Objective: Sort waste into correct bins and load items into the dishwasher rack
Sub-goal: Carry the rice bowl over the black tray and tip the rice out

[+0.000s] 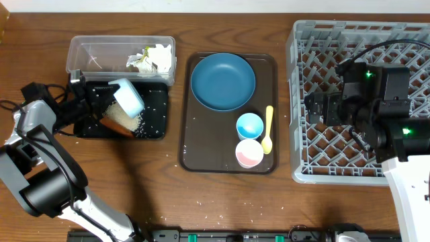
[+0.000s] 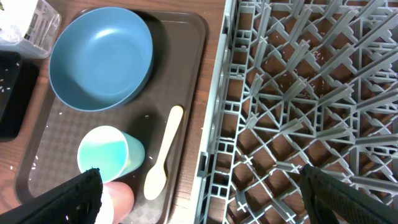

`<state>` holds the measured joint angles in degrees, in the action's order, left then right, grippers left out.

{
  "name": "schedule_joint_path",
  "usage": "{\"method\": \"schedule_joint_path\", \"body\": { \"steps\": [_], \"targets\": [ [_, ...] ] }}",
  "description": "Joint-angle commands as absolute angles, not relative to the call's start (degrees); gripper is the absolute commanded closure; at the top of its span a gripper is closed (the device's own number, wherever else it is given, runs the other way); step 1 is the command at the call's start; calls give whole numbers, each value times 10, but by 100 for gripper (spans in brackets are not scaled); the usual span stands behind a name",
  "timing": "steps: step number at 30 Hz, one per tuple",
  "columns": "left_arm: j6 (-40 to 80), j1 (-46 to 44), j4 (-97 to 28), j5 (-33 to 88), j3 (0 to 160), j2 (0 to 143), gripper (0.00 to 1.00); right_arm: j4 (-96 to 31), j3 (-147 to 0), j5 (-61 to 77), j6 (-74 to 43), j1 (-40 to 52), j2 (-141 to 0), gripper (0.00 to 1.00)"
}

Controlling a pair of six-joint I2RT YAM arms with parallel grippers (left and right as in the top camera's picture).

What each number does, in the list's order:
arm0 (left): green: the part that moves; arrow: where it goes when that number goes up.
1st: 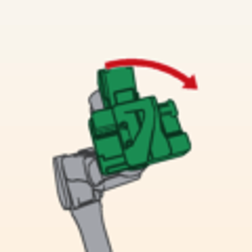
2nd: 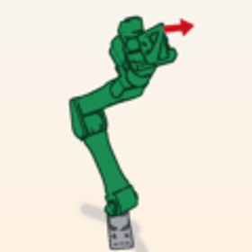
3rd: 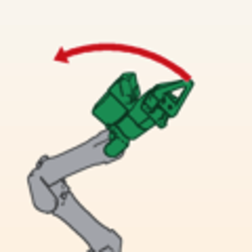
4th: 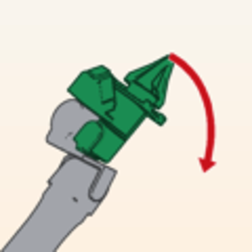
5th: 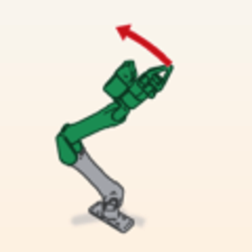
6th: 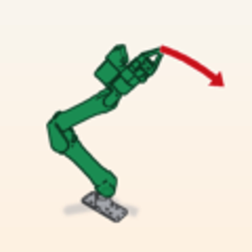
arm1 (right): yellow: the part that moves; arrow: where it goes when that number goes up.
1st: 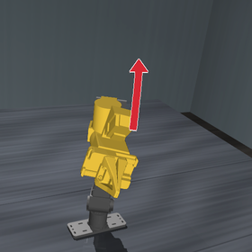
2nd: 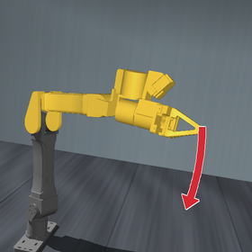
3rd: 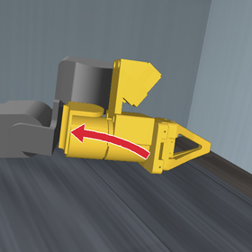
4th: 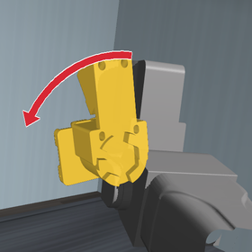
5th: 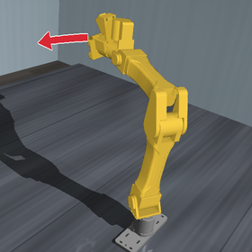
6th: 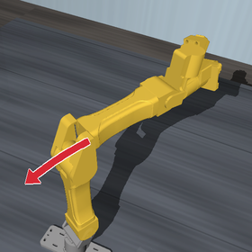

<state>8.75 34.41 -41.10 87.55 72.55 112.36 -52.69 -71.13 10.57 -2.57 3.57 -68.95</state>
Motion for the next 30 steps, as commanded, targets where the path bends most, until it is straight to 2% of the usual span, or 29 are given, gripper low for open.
{"method": "schedule_joint_path", "body": {
  "steps": [1, 6, 20, 23, 26, 30],
  "targets": [
    [83, 347, -417, 901, 722, 1128, 94, -528, -721, 110, -32, 34, -690, 1],
    [80, 348, -396, 901, 722, 1128, 94, -528, -721, 110, -32, 34, -690, 1],
    [99, 346, -475, 901, 722, 1122, 94, -532, -721, 110, -32, 34, -690, 1],
    [88, 347, -447, 900, 722, 1120, 94, -534, -721, 110, -32, 34, -690, 1],
    [133, 349, -456, 901, 722, 1117, 94, -534, -721, 110, -32, 34, -690, 1],
    [102, 347, -438, 892, 722, 1096, 94, -536, -721, 111, -32, 34, -690, 1]
  ]
}}
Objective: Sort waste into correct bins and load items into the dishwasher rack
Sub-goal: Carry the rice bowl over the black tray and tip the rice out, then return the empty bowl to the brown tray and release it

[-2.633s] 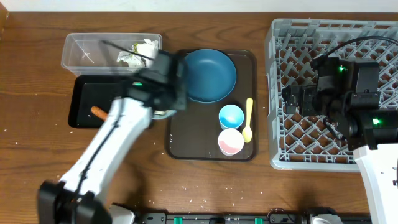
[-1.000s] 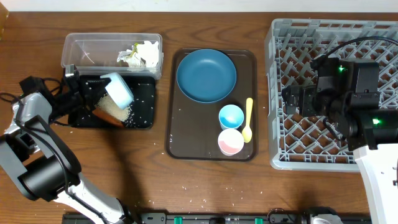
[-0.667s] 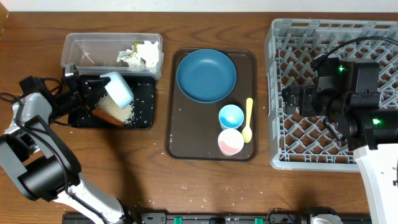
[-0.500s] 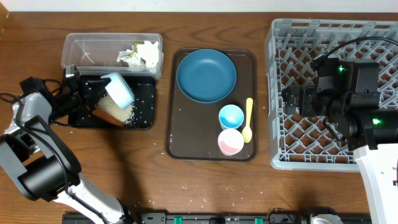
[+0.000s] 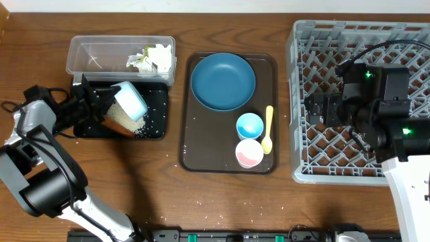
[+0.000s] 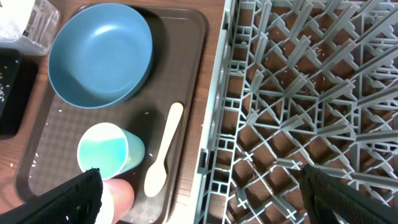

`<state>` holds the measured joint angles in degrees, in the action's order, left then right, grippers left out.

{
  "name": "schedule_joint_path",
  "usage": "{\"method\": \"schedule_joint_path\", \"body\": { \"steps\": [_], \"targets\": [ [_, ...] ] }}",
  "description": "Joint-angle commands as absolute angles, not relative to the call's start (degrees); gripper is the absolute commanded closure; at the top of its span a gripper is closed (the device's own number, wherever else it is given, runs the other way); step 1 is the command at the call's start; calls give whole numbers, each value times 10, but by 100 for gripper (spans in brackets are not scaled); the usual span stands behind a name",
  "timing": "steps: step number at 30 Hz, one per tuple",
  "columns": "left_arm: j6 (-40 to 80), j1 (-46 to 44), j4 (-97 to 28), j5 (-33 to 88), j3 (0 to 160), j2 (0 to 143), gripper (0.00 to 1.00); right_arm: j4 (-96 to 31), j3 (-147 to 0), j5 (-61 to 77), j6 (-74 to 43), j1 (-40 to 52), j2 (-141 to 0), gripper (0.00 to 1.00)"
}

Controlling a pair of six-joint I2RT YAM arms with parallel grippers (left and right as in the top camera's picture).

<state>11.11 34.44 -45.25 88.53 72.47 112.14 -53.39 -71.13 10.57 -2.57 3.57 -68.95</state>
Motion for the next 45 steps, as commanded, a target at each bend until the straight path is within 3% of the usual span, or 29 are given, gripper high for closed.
{"method": "schedule_joint_path", "body": {
  "steps": [1, 4, 11, 18, 29, 41, 45],
  "targets": [
    [119, 348, -416, 887, 722, 1095, 94, -536, -721, 114, -32, 34, -690, 1],
    [182, 347, -410, 901, 722, 1091, 94, -536, -721, 123, -32, 34, -690, 1],
    [151, 338, -408, 893, 722, 1042, 94, -536, -721, 123, -32, 34, -690, 1],
    [151, 269, -408, 728, 722, 904, 94, -536, -721, 123, -32, 34, -690, 1],
    [131, 41, -427, 377, 722, 794, 94, -536, -721, 123, -32, 34, -690, 1],
    [70, -261, -446, 60, 722, 894, 94, -534, -721, 123, -32, 34, -690, 1],
    [71, -319, -444, 8, 722, 954, 94, -535, -721, 123, -32, 34, -690, 1]
  ]
}}
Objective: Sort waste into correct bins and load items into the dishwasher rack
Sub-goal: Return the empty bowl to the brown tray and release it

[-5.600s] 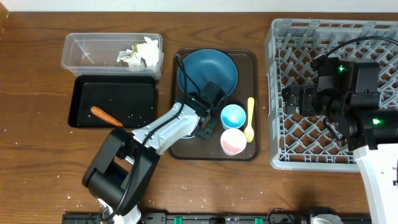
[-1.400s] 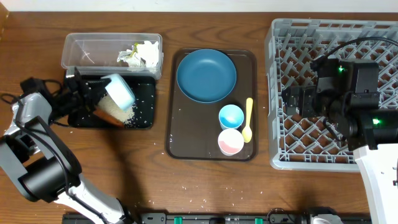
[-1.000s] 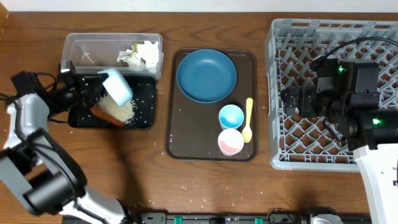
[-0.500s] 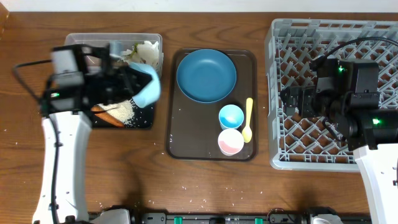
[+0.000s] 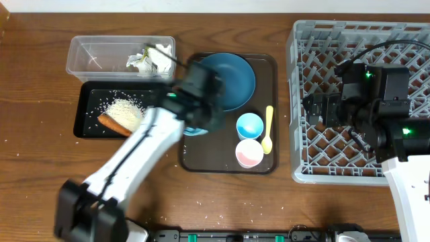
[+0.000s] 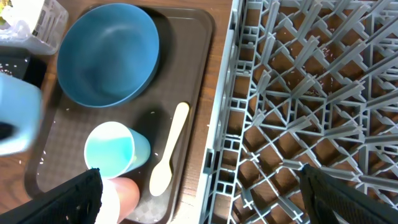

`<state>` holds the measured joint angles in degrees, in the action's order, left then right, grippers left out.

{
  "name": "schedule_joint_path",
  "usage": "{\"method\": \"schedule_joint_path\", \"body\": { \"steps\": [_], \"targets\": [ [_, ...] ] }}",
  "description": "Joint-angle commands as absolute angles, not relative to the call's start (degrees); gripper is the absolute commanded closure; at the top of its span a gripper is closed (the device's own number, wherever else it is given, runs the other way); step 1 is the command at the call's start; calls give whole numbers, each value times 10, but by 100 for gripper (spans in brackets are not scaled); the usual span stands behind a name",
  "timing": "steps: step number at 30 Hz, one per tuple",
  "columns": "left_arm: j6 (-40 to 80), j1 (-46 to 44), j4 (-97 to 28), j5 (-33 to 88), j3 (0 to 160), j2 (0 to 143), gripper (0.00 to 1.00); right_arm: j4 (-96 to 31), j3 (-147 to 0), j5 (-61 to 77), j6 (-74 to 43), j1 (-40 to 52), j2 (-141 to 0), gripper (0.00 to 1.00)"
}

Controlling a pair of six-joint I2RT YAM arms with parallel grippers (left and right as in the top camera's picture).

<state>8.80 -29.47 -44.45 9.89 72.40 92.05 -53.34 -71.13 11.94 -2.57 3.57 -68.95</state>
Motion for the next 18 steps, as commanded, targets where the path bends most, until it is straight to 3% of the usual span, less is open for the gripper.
{"method": "schedule_joint_path", "body": {
  "steps": [1, 11, 16, 18],
  "targets": [
    [71, -326, -442, 8, 722, 968, 94, -535, -721, 123, -32, 34, -690, 1],
    [110, -344, -425, 8, 722, 1026, 92, -536, -721, 123, -32, 34, -690, 1],
    [110, -345, -419, 8, 722, 1026, 70, -536, -721, 123, -32, 34, -690, 1],
    [111, -345, -419, 8, 722, 1026, 66, -536, -721, 123, -32, 34, -690, 1]
  ]
}}
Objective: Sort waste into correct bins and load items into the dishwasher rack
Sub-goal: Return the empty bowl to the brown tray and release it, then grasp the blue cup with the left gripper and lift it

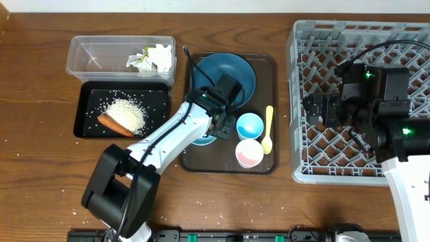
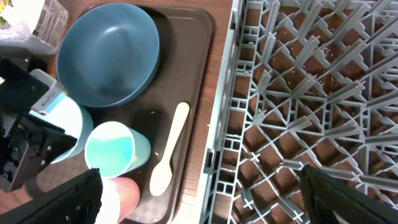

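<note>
My left gripper (image 1: 212, 128) reaches over the brown tray (image 1: 195, 160) and is shut on a light blue bowl (image 1: 201, 139) that sits low at the tray's left side, next to the cyan cup (image 1: 249, 126). The right wrist view shows that bowl (image 2: 67, 120) under the black left gripper (image 2: 28, 146). A large blue plate (image 1: 232, 74), a pink cup (image 1: 248, 154) and a yellow spoon (image 1: 268, 130) also lie on the tray. My right gripper (image 2: 202, 199) hangs open and holds nothing above the left edge of the grey dishwasher rack (image 1: 356, 40).
A black tray (image 1: 91, 94) with a heap of rice and an orange-brown piece lies at the left. Behind it stands a clear bin (image 1: 87, 54) with crumpled paper waste. Rice grains dot the wooden table.
My left arm, blurred over the brown tray's left part with the light blue bowl, now stands still with the bowl low beside the cyan cup. The right arm has not moved.
My left gripper first held the light blue bowl tipped over the black tray, rice heaped under it, and stayed so a second later. Then the arm was over the brown tray with the bowl. Now the bowl is down on that tray, still gripped.
</note>
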`<state>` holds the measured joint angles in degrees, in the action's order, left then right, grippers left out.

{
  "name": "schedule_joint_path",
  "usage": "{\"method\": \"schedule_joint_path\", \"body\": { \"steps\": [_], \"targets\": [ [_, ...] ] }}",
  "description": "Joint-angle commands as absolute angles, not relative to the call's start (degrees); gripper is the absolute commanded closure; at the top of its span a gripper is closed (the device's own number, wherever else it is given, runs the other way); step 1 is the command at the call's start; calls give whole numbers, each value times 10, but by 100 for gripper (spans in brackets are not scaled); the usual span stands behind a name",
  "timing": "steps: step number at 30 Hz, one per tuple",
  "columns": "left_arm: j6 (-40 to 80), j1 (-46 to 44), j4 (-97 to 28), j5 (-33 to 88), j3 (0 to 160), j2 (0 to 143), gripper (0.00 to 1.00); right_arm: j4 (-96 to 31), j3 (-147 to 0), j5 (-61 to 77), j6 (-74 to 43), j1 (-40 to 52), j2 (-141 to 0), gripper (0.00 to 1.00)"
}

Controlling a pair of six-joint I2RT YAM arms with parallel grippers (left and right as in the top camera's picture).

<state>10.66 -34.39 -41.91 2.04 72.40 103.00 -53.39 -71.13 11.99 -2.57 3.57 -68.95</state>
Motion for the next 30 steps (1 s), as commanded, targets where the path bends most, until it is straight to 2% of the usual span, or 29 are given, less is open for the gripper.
{"method": "schedule_joint_path", "body": {
  "steps": [1, 12, 19, 30],
  "targets": [
    [111, -345, -419, 9, 722, 1025, 65, -536, -721, 123, -32, 34, -690, 1],
    [110, -344, -421, 69, 753, 955, 50, -536, -721, 123, -32, 34, -690, 1],
    [107, -348, -398, 150, 752, 950, 48, -538, -721, 123, -32, 34, -690, 1],
    [102, -358, -380, 150, 752, 1016, 48, -554, -721, 123, -32, 34, -690, 1]
  ]
}}
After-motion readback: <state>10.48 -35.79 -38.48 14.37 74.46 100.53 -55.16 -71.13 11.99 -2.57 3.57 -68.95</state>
